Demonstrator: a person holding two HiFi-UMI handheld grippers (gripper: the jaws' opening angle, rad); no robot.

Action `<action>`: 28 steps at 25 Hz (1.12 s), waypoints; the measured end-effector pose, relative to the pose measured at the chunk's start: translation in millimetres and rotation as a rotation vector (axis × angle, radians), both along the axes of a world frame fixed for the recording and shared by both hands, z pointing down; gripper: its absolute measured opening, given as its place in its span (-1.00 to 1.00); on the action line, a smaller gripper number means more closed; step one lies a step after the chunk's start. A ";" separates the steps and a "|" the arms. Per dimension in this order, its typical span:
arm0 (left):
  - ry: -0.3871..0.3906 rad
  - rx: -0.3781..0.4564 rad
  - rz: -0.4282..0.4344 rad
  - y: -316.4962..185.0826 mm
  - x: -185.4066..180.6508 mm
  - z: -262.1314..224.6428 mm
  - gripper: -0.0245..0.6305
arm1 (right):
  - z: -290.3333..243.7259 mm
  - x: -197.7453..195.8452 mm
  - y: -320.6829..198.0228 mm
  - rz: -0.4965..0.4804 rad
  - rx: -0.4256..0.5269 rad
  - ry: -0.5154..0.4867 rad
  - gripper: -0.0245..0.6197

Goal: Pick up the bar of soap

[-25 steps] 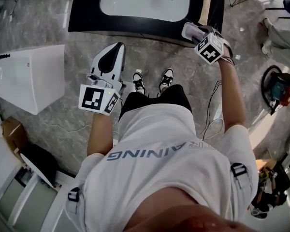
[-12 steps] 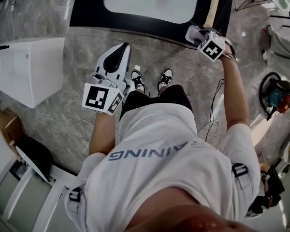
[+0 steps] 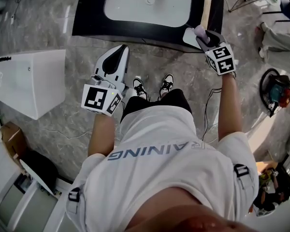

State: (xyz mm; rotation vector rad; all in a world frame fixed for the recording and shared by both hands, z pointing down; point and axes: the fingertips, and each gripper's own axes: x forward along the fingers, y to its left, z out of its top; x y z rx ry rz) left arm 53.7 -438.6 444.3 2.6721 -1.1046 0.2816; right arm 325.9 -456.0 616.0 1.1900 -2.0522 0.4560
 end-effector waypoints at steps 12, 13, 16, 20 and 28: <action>0.053 0.152 0.121 -7.3 6.5 -59.0 -0.92 | -198.2 -29.1 46.9 0.232 0.531 -0.214 -0.33; 0.060 0.163 0.128 -7.2 6.3 -64.5 -0.92 | -213.6 -31.5 52.5 0.239 0.567 -0.218 -0.33; 0.078 0.197 0.152 -6.0 7.2 -81.6 -0.92 | -254.6 -38.4 69.2 0.263 0.659 -0.224 -0.33; 0.096 0.229 0.179 -3.0 9.7 -98.1 -0.92 | -287.0 -45.3 87.9 0.283 0.732 -0.219 -0.33; 0.107 0.256 0.213 1.7 11.9 -111.2 -0.92 | -300.0 -49.4 99.4 0.301 0.765 -0.203 -0.33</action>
